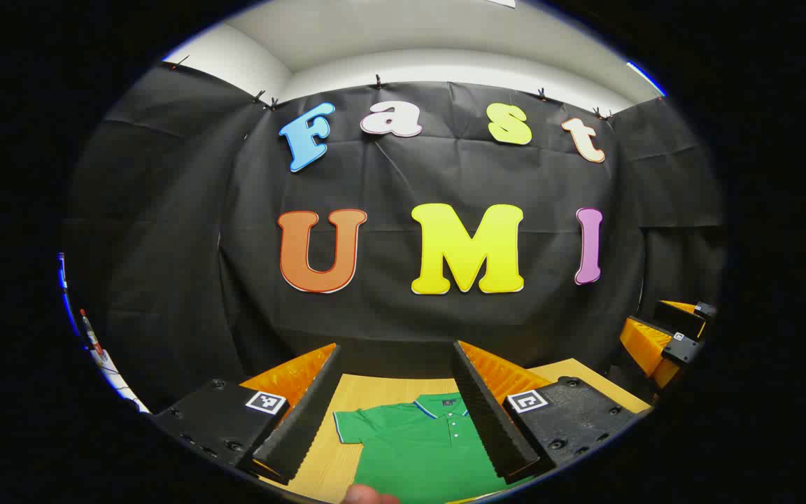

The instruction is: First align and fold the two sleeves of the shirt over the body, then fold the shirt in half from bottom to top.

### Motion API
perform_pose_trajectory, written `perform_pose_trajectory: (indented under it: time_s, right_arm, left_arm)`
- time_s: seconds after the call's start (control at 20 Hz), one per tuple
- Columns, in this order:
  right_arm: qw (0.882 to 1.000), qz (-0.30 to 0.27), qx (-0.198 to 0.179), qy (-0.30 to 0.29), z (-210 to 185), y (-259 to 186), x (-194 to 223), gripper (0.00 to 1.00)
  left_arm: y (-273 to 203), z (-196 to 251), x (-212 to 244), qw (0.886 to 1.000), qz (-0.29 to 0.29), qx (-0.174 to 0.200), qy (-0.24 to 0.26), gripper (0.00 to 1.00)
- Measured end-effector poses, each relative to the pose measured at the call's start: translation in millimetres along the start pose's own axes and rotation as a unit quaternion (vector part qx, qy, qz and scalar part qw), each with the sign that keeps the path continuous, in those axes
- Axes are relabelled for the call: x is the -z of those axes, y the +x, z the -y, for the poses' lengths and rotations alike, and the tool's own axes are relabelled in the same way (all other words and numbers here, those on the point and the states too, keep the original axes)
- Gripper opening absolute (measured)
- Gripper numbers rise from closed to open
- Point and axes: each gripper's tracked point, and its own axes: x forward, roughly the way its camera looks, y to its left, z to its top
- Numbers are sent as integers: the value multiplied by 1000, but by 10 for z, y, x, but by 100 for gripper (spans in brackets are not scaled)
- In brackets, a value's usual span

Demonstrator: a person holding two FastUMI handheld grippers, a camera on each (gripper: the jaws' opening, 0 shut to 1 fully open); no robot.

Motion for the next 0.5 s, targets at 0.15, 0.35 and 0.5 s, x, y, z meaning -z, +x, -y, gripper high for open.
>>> perform_pose_trajectory:
  time_s: [0.15, 0.35, 0.5]
  right_arm:
    - [1000, -2, 5, 4, 55, 40, 1, 98]
    - [1000, -4, 6, 2, 106, 70, 2, 94]
    - [1000, -8, 6, 2, 124, 102, 12, 97]
  left_arm:
    - [21, 35, -16, 1000, 1, 2, 2, 99]
    - [68, 59, -34, 1000, 4, 3, 6, 99]
    - [90, 85, -39, 1000, 3, 4, 4, 99]
